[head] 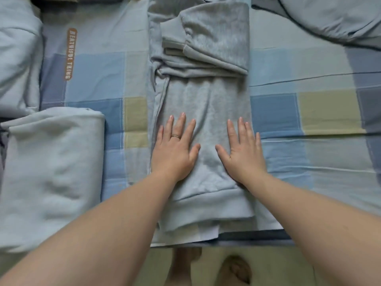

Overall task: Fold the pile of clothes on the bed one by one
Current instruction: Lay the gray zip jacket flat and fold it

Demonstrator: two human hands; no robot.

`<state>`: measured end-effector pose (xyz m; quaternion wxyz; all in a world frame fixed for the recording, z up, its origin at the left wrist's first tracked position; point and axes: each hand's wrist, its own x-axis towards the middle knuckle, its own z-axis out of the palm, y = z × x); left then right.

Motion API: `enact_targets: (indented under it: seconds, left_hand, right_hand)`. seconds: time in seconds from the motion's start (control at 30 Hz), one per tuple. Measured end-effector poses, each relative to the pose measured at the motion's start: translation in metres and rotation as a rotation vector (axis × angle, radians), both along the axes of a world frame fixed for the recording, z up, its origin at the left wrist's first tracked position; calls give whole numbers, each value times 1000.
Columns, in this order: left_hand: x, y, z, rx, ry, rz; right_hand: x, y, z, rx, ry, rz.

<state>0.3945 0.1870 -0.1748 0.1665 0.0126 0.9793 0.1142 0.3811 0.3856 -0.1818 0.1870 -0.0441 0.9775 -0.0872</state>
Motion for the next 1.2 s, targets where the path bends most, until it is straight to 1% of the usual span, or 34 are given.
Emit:
enact_targets:
  seconds: [0.1,0.23,0.33,0.4,0.47,0.5,0.57,0.63,0.67,0.73,0.77,0.83,0.9,0.97,1.07,1.2]
  left_hand:
    - [56,1,4,-8,3,53]
    - [133,6,6,-8,-47,130]
    - [168,6,3,41,-52,171]
    - [176,6,4,82,-15,217]
    - [176,9,8,175,33,347]
    - [172,11,12,239,61,430]
    - [159,15,20,374,139,596]
    - [142,15,28,509,197,784]
    - [133,12,31,569,197,891]
    - [124,3,35,659,102,1067]
    - [124,-2,35,688,31,1098]
    - [130,-9,38,723,-105,1069]
    - [140,-12,45,778,-204,1070]
    - [149,-14,56,847,-274,1087]
    - [156,-19,78,889,-309,1080]
    - [180,-27,117,878,-388,1043]
  right_hand:
    - [34,8,9,-21,-94,-9]
    - [95,22,21,-69,-223,-47]
    - [121,21,25,-220,-234,-200]
    - [130,15,28,-399,-160,-356]
    - [134,9,31,-568,-86,-561]
    - [133,8,31,-625,-84,-670]
    - [131,7,30,-706,-139,-855]
    - [125,8,30,-741,-219,-952]
    - [121,8,32,-768,-258,-987]
    - [114,12,34,-867,-348,-1077]
    - [111,13,35,-923,-401,-1120]
    - [109,13,40,-1005,-520,-1179]
    - [113,10,49,-1067,-604,-1224]
    - [119,6,59,-1119,-614,-1287]
    - [130,1,83,-1194,-558,-1386]
    - [153,2,139,-1152,-593,-1387]
